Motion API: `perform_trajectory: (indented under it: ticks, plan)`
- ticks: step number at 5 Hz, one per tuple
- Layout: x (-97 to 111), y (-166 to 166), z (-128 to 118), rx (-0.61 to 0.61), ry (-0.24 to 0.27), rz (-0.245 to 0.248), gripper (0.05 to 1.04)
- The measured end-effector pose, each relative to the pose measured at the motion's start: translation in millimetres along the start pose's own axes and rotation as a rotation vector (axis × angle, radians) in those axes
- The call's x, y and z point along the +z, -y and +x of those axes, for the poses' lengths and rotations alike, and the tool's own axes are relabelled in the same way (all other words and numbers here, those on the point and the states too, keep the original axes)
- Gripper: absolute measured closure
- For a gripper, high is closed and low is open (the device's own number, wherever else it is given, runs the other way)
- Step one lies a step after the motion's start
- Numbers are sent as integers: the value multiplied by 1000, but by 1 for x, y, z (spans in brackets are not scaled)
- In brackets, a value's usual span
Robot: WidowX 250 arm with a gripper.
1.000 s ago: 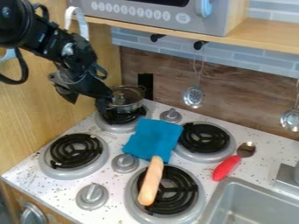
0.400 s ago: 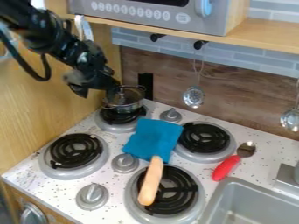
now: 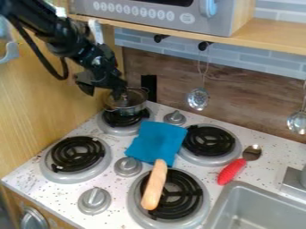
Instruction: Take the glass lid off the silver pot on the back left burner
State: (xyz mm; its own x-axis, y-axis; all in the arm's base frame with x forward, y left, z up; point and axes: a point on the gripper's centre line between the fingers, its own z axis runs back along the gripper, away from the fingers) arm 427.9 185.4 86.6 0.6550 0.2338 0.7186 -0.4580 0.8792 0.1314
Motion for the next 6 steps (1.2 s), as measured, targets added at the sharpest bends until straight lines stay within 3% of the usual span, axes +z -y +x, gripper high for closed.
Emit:
perform_trajectory:
  ticks: [3, 4, 6]
  plan:
    - [-34, 17, 21, -5, 62, 2, 82]
    - [-44, 33, 25, -17, 75, -10, 82]
    - [-62, 34, 31, -21, 81, 14, 82]
